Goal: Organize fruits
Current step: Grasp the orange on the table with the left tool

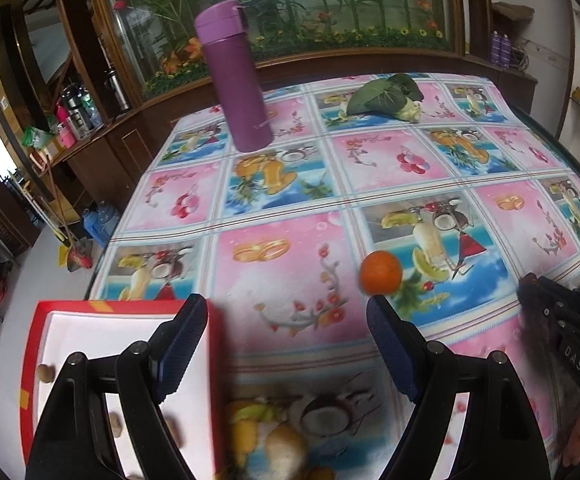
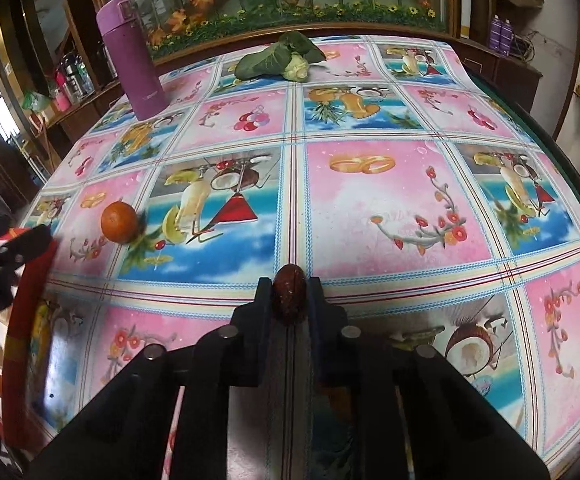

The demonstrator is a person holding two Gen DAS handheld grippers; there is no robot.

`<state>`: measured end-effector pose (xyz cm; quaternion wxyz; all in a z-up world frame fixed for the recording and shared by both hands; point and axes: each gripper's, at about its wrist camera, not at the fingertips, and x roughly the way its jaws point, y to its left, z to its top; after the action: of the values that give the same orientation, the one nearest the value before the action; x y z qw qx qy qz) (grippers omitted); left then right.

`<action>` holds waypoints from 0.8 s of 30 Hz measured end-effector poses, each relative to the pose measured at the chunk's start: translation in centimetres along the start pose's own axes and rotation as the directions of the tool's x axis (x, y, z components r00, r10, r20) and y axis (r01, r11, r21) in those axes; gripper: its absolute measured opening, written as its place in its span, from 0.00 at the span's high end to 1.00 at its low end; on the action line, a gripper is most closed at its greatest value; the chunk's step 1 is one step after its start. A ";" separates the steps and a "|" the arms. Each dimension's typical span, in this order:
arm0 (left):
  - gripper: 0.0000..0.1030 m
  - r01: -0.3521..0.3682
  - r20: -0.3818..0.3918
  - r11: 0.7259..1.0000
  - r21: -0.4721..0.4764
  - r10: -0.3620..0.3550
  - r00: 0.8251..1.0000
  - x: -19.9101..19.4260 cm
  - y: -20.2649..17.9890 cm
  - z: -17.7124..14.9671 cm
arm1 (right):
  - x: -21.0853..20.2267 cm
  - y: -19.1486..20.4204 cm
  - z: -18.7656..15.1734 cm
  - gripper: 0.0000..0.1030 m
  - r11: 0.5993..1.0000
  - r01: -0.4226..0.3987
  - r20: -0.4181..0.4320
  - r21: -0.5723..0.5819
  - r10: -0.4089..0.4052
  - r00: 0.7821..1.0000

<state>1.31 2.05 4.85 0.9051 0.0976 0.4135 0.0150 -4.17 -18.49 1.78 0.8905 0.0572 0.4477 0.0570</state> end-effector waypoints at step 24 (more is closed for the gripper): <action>0.40 0.109 -0.056 0.994 -0.009 -0.109 0.992 5.5 -3.4 1.5 | 0.0 -0.3 0.3 0.82 0.997 -0.049 -0.014 0.052 0.050 0.999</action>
<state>5.86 -0.94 1.06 0.8929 0.0718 0.4435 -0.0304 -3.87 -18.81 1.91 0.8836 0.0908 0.4544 0.0680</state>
